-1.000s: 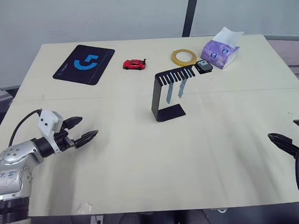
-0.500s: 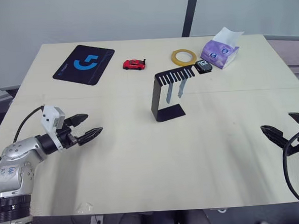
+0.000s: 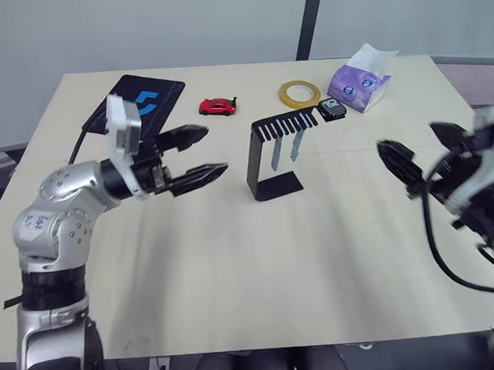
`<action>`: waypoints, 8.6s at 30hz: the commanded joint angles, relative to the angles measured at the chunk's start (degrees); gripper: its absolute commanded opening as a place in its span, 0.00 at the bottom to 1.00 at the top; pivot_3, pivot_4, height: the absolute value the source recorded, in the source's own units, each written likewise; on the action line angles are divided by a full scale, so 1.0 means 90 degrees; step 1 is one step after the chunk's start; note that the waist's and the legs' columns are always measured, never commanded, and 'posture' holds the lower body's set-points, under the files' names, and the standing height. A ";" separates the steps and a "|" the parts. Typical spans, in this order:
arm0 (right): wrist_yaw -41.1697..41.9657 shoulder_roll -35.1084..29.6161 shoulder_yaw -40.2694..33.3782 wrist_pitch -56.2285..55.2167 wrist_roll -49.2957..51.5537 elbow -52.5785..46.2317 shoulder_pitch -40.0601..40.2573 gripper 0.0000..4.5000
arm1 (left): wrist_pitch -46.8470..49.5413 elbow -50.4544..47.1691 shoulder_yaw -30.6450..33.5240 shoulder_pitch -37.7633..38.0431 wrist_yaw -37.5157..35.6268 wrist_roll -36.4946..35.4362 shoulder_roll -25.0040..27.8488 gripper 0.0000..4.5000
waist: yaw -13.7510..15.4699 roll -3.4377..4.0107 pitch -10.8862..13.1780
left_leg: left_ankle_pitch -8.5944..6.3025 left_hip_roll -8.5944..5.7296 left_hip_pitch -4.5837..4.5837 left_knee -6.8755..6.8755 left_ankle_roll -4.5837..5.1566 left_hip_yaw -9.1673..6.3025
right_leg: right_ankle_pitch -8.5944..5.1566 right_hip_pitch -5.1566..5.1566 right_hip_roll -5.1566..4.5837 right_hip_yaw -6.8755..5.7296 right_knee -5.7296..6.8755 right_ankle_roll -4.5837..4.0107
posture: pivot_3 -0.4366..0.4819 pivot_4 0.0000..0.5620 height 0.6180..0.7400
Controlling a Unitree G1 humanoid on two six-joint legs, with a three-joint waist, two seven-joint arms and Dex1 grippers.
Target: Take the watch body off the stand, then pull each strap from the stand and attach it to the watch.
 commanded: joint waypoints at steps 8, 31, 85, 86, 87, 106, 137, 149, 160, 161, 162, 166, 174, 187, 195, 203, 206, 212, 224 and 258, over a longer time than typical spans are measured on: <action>-0.2043 0.1086 0.1413 0.0717 0.0060 0.0631 -0.1877 1.00 | -0.0378 0.0240 -0.0376 -0.0815 0.0287 0.0272 -0.0701 0.99 | -0.0034 0.0000 0.0000 | 0.0002 -0.0002 -0.0006 0.0002 0.0003 0.0001 | 0.0000 -0.0001 0.0003 -0.0010 -0.0001 0.0001 | 0.48 0.27 0.98; -0.1811 0.2008 0.1896 0.0921 -0.1627 0.1753 -0.2830 1.00 | -0.0313 -0.0063 -0.0384 -0.0767 0.0470 0.0214 -0.0737 0.99 | -0.0150 0.0001 0.0000 | 0.0010 -0.0002 -0.0074 0.0008 0.0000 0.0011 | 0.0001 -0.0076 0.0008 -0.0002 0.0026 0.0002 | 0.48 0.27 0.98; 0.0308 0.1709 0.1059 0.1754 -0.2591 0.0978 -0.3305 0.36 | -0.0296 -0.0246 -0.0573 -0.0760 0.0262 0.0046 -0.0972 1.00 | -0.0145 0.0003 0.0001 | 0.0011 -0.0001 -0.0075 0.0005 -0.0002 0.0011 | 0.0001 -0.0079 0.0009 -0.0001 0.0024 0.0002 | 0.48 0.27 0.98; 0.0361 0.1649 0.0877 0.1944 -0.2584 0.0756 -0.3203 0.36 | -0.0256 -0.0292 -0.0575 -0.0738 0.0193 -0.0005 -0.0949 1.00 | -0.0136 0.0002 0.0001 | 0.0011 -0.0001 -0.0076 0.0005 -0.0002 0.0011 | 0.0001 -0.0079 0.0009 -0.0001 0.0023 0.0002 | 0.48 0.27 0.98; 0.0437 0.1570 0.0650 0.2140 -0.2581 0.0500 -0.3032 0.36 | -0.0177 -0.0365 -0.0574 -0.0688 0.0097 -0.0088 -0.0898 1.00 | -0.0130 0.0002 0.0001 | 0.0011 -0.0001 -0.0077 0.0005 -0.0002 0.0010 | 0.0001 -0.0079 0.0008 -0.0002 0.0023 0.0002 | 0.48 0.27 0.98; 0.1968 0.1217 -0.0071 -0.0518 -0.3326 0.0517 0.2219 0.36 | -0.0316 -0.1197 -0.1031 0.0767 -0.1065 -0.0020 -0.0106 1.00 | -0.0132 0.0002 0.0001 | 0.0020 -0.0013 -0.0055 -0.0023 -0.0009 0.0037 | 0.0001 -0.0078 0.0026 0.0035 0.0009 0.0002 | 0.48 0.27 0.98; 0.2890 0.0578 0.1138 -0.3220 -0.4070 0.4140 0.2000 0.67 | -0.0329 -0.1253 -0.1087 0.0628 -0.0854 0.0120 -0.0151 1.00 | -0.0119 0.0003 0.0001 | 0.0023 0.0006 -0.0048 -0.0025 -0.0010 0.0043 | 0.0001 -0.0078 0.0030 0.0047 0.0012 0.0001 | 0.48 0.27 0.98; 0.4593 -0.0739 -0.0760 -0.2665 -0.2912 0.2458 0.3975 1.00 | -0.0092 -0.1289 0.0073 0.2332 -0.0266 0.0147 0.0627 1.00 | -0.0098 0.0003 0.0001 | 0.0022 0.0007 -0.0048 -0.0025 -0.0009 0.0042 | 0.0001 -0.0079 0.0026 0.0049 0.0012 0.0002 | 0.48 0.27 0.98; 0.6814 -0.1234 -0.3056 -0.3889 -0.2775 0.3672 0.6150 1.00 | -0.1092 0.0585 0.1804 0.3820 -0.0053 0.0936 0.1431 1.00 | -0.0036 -0.0007 0.0000 | 0.0008 0.0005 -0.0027 -0.0034 0.0011 0.0050 | 0.0000 -0.0067 0.0006 0.0056 -0.0012 0.0001 | 0.48 0.27 0.98; 0.6836 -0.1230 -0.3122 -0.3979 -0.2784 0.3771 0.6176 1.00 | -0.1181 0.0692 0.1858 0.3848 -0.0081 0.0986 0.1472 1.00 | -0.0029 -0.0008 0.0000 | 0.0008 0.0003 -0.0027 -0.0034 0.0011 0.0050 | 0.0000 -0.0068 0.0000 0.0055 -0.0012 0.0001 | 0.48 0.27 0.98; 0.6847 -0.1227 -0.3169 -0.4047 -0.2784 0.3850 0.6184 1.00 | -0.1254 0.0770 0.1887 0.3857 -0.0099 0.1023 0.1496 1.00 | -0.0022 -0.0008 0.0000 | 0.0007 0.0003 -0.0025 -0.0034 0.0011 0.0054 | 0.0000 -0.0069 -0.0003 0.0055 -0.0012 0.0001 | 0.48 0.27 0.98; 0.6834 -0.1203 -0.3106 -0.4210 -0.2701 0.3876 0.6042 1.00 | -0.1261 0.0521 0.1682 0.3704 -0.0012 0.0982 0.1343 1.00 | 0.0005 -0.0008 0.0000 | 0.0003 0.0001 0.0006 -0.0058 0.0004 0.0076 | -0.0001 -0.0067 -0.0027 0.0084 -0.0011 -0.0002 | 0.48 0.27 0.98; 0.6554 -0.1092 -0.2654 -0.3636 -0.1757 0.2349 0.5709 1.00 | -0.0346 -0.1417 0.0725 0.3406 0.1422 0.0784 0.0318 1.00 | 0.0036 -0.0007 -0.0001 | 0.0003 0.0002 0.0039 -0.0086 0.0000 0.0111 | -0.0001 -0.0065 -0.0023 0.0102 0.0019 -0.0003 | 0.48 0.27 0.98; 0.3745 -0.1684 -0.0191 -0.2620 0.1479 -0.0100 0.3184 1.00 | 0.0957 -0.2876 -0.1420 0.2599 0.4654 0.2310 -0.1729 1.00 | 0.0048 -0.0034 -0.0001 | 0.0006 -0.0003 0.0051 -0.0081 0.0000 0.0116 | -0.0001 -0.0050 -0.0006 0.0105 0.0024 -0.0002 | 0.48 0.27 0.98; 0.2913 -0.1883 0.0959 -0.2698 0.2000 -0.0197 0.2333 1.00 | 0.0586 -0.2196 -0.2051 0.2173 0.5076 0.3098 -0.2400 1.00 | 0.0069 -0.0057 -0.0005 | 0.0011 -0.0009 0.0038 -0.0072 0.0010 0.0112 | 0.0001 -0.0050 -0.0011 0.0093 0.0012 0.0001 | 0.48 0.27 0.98; 0.2781 -0.1855 0.1593 -0.2730 0.1776 0.0144 0.1706 1.00 | 0.0475 -0.1478 -0.2238 0.1698 0.5688 0.3860 -0.3013 1.00 | 0.0062 -0.0063 -0.0006 | 0.0013 -0.0005 0.0037 -0.0072 0.0014 0.0112 | 0.0001 -0.0050 -0.0011 0.0090 0.0013 0.0002 | 0.48 0.27 0.98; 0.2732 -0.1814 0.1741 -0.2732 0.1527 0.0335 0.1527 1.00 | 0.0314 -0.1227 -0.2292 0.1536 0.5762 0.4062 -0.3195 1.00 | 0.0072 -0.0066 -0.0006 | 0.0014 -0.0005 0.0033 -0.0069 0.0016 0.0111 | 0.0002 -0.0050 -0.0013 0.0085 0.0010 0.0002 | 0.48 0.27 0.98; 0.2676 -0.1768 0.1884 -0.2719 0.1161 0.0545 0.1351 1.00 | 0.0054 -0.0887 -0.2290 0.1406 0.5865 0.4363 -0.3395 1.00 | 0.0066 -0.0067 -0.0006 | 0.0014 -0.0004 0.0032 -0.0070 0.0016 0.0109 | 0.0002 -0.0051 -0.0013 0.0082 0.0010 0.0003 | 0.48 0.27 0.98; 0.2495 -0.1651 0.1879 -0.2676 0.0747 0.0695 0.1320 1.00 | -0.0396 -0.0243 -0.2189 0.1017 0.5886 0.4638 -0.3650 1.00 | 0.0067 -0.0067 -0.0006 | 0.0015 -0.0004 0.0028 -0.0068 0.0018 0.0106 | 0.0002 -0.0051 -0.0014 0.0077 0.0009 0.0003 | 0.48 0.27 0.98; 0.1057 -0.1125 0.2469 -0.2258 0.0654 0.0246 0.0956 1.00 | -0.1011 0.0888 -0.1678 0.0525 0.6571 0.5026 -0.4167 0.01 | 0.0064 -0.0073 -0.0006 | 0.0015 -0.0002 0.0024 -0.0063 0.0019 0.0101 | 0.0002 -0.0051 -0.0016 0.0071 0.0008 0.0004 | 0.48 0.27 0.98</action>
